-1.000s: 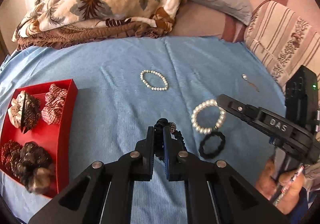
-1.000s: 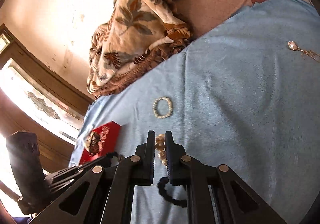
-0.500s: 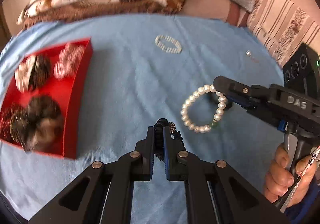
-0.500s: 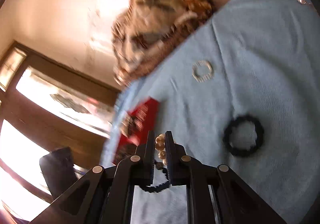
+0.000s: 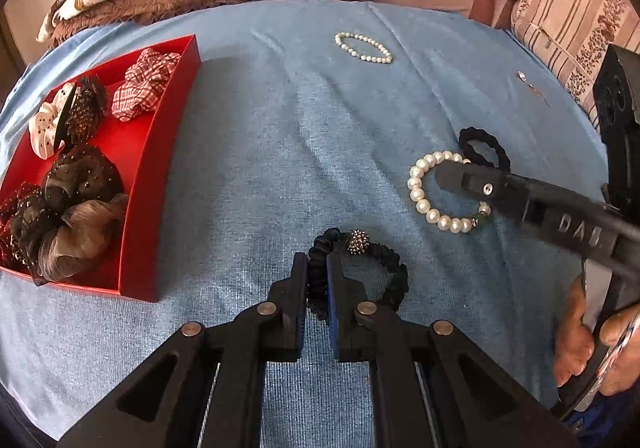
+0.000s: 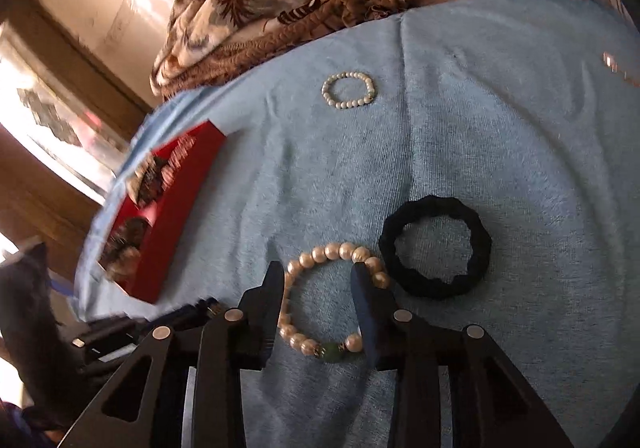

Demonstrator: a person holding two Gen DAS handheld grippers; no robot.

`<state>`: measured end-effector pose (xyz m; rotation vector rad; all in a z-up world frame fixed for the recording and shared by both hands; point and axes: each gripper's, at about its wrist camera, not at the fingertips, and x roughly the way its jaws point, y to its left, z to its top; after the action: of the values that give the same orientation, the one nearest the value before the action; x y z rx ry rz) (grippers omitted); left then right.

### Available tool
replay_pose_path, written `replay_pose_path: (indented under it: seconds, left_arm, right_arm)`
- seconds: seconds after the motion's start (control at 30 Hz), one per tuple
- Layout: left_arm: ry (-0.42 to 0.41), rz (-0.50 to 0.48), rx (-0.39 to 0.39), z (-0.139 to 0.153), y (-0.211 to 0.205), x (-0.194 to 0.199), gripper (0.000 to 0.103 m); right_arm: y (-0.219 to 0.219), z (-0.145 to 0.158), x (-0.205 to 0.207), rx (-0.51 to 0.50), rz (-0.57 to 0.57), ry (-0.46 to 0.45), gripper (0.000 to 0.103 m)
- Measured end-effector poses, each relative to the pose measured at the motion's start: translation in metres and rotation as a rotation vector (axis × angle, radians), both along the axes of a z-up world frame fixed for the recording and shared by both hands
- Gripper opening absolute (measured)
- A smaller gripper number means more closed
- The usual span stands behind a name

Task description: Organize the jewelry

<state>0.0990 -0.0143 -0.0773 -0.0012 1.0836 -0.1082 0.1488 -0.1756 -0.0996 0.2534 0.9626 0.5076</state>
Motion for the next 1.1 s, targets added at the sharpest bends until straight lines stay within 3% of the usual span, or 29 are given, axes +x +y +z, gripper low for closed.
replay_pose_path:
  seconds: [0.3,0.57,0.63,0.67,0.73,1.1]
  left_arm:
    - [-0.029,-0.021,-0.033,0.010,0.001,-0.015,0.008]
    - [-0.103,-0.013,-0.106,0.049,0.018,-0.041,0.008]
    - [-0.119,-0.001,-0.121,0.057,0.025,-0.048,0.008]
    - [-0.126,0.004,-0.125,0.061,0.028,-0.050,0.008]
    - [-0.148,0.017,-0.133,0.070,0.037,-0.054,0.008]
    - [-0.259,0.156,-0.153,0.103,0.122,-0.063,0.008]
  right_arm:
    - [-0.010,0.007,-0.041,-0.073,-0.137,-0.079,0.038]
    - [0.004,-0.001,-0.032,-0.125,-0.162,-0.081,0.038]
    - [0.014,-0.001,-0.028,-0.170,-0.155,-0.090,0.026]
    - [0.017,-0.001,-0.027,-0.181,-0.152,-0.089,0.013]
    - [0.018,0.001,-0.025,-0.181,-0.153,-0.081,0.011]
    - [0.028,0.078,-0.039,-0.117,-0.124,-0.180,0.011]
